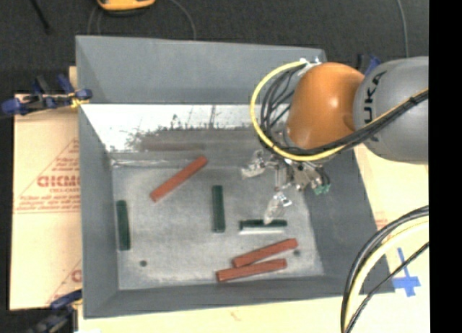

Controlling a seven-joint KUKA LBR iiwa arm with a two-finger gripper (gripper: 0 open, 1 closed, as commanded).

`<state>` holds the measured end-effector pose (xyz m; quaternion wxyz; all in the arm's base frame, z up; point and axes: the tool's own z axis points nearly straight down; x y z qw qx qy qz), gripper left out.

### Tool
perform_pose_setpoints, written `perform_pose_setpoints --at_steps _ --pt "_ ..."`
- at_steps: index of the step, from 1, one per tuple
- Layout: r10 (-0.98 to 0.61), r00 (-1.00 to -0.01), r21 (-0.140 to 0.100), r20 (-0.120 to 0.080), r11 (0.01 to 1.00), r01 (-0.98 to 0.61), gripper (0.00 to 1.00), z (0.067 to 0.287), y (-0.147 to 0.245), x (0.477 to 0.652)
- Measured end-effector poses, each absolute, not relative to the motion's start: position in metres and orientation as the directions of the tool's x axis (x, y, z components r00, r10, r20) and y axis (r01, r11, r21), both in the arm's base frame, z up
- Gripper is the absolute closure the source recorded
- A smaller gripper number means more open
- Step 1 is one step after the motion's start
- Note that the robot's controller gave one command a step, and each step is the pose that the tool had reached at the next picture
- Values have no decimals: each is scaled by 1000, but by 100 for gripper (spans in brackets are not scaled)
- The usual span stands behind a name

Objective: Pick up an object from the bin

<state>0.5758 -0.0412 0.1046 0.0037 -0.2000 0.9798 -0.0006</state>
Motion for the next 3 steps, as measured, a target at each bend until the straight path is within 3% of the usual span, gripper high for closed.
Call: perform_pose_setpoints --at_steps 1,2,3 --pt "-462 -887 -1 3 887 -462 100 83 -63 559" --pt "-461 -887 -1 2 887 -461 100 83 -63 559" --pt "-459 -888 -2 -1 888 -459 100 105 -56 567"
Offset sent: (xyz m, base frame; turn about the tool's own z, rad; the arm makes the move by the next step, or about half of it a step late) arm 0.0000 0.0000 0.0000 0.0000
